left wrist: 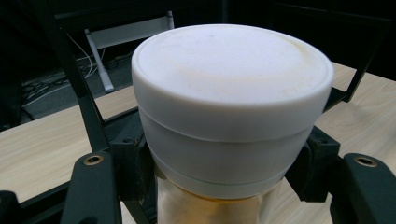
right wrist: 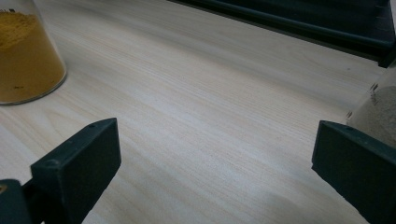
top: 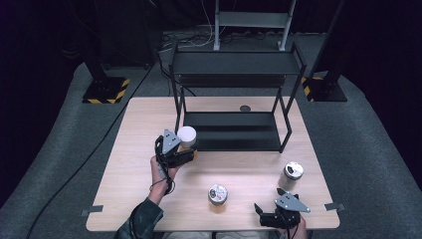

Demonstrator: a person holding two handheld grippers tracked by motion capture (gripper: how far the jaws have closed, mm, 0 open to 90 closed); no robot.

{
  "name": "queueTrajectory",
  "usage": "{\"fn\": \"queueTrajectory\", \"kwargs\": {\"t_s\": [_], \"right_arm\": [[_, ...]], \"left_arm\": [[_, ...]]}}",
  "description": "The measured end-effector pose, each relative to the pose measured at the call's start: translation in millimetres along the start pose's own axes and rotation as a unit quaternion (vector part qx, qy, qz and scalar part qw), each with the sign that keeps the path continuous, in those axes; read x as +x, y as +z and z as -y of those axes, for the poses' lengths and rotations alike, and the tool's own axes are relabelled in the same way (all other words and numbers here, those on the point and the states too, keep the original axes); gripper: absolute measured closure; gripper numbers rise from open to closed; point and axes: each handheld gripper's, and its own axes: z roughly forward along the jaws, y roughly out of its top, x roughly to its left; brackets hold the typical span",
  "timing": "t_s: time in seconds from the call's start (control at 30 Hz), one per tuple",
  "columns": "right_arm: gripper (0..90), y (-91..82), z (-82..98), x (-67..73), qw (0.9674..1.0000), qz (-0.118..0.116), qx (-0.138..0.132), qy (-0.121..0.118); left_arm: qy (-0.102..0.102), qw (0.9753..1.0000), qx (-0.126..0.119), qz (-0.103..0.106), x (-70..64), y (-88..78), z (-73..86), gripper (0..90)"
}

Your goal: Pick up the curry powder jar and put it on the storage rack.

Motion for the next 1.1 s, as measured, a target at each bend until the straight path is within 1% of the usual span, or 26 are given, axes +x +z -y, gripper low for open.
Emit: {"fn": "queueTrajectory", "kwargs": {"t_s": [0.4,0.7,0.8,0.87,1.1], "right_arm": [[0.3,0.0,0.0,0.1,1.0000,0.000,0.000,0.000],[0.3,-0.1,0.2,0.1,1.0000,0.000,0.000,0.000],[0.3,-0.1,0.3,0.3,1.0000,0.001,-0.001,0.000],[0.3,-0.1,0.3,0.3,1.0000,0.001,-0.001,0.000],[0.3,-0.3,0.5,0.3,1.0000,0.000,-0.001,0.000]], "left_arm": [[0.005,1.0000,0.005,0.002,-0.3,9.1,-6.4,34.8],[0.004,1.0000,0.005,0.003,-0.2,14.7,-8.3,34.7],[0.007,0.9999,0.006,0.003,-0.2,16.7,-10.2,34.7],[0.006,1.0000,0.005,0.004,-0.8,17.9,-10.7,34.8],[0.010,0.9999,0.005,0.006,-1.7,21.8,-13.8,34.7]]}}
